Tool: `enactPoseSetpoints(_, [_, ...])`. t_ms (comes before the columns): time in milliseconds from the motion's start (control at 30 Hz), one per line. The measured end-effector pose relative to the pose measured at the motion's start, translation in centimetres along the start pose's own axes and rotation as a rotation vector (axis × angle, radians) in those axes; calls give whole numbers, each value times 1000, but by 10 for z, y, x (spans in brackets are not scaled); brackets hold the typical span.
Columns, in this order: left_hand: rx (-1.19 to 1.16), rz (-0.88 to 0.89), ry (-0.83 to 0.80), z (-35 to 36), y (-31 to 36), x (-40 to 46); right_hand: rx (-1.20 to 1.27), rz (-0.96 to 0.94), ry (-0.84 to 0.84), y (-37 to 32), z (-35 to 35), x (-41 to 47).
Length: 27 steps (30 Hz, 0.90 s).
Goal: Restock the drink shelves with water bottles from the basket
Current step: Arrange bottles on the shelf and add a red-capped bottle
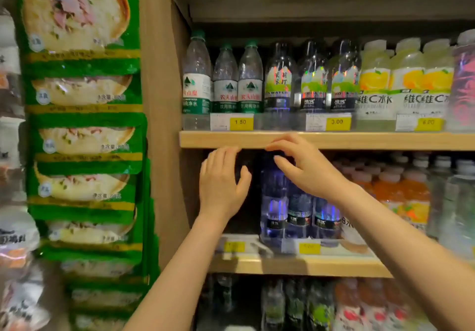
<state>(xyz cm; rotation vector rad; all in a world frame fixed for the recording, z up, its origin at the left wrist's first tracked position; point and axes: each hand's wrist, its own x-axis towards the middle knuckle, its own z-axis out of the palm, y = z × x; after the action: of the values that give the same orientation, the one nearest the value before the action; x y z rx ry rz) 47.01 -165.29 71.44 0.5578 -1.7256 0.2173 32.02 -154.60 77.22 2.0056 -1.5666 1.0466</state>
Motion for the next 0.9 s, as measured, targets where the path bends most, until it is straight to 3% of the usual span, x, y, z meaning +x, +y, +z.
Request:
enactPoseSetpoints(233, [-200,-31,-490,63,54,-162,-7,401,-268,66,33,-186])
enactPoseSetpoints(400, [-237,-266,-823,90,81,-303,57,637,-435,110,65,-327])
enactPoseSetpoints(600, [-288,-561,-1114,98,123,-465,237,900,-741,140,119,-503])
enactPoseSetpoints(800, [-273,-935,-1396,107,147,-643,338,1160,-871,161,191,-673])
enactPoseSetpoints(900, [-259,-940,-1501,120,154,-722,353,1248,-910,166,230,-750])
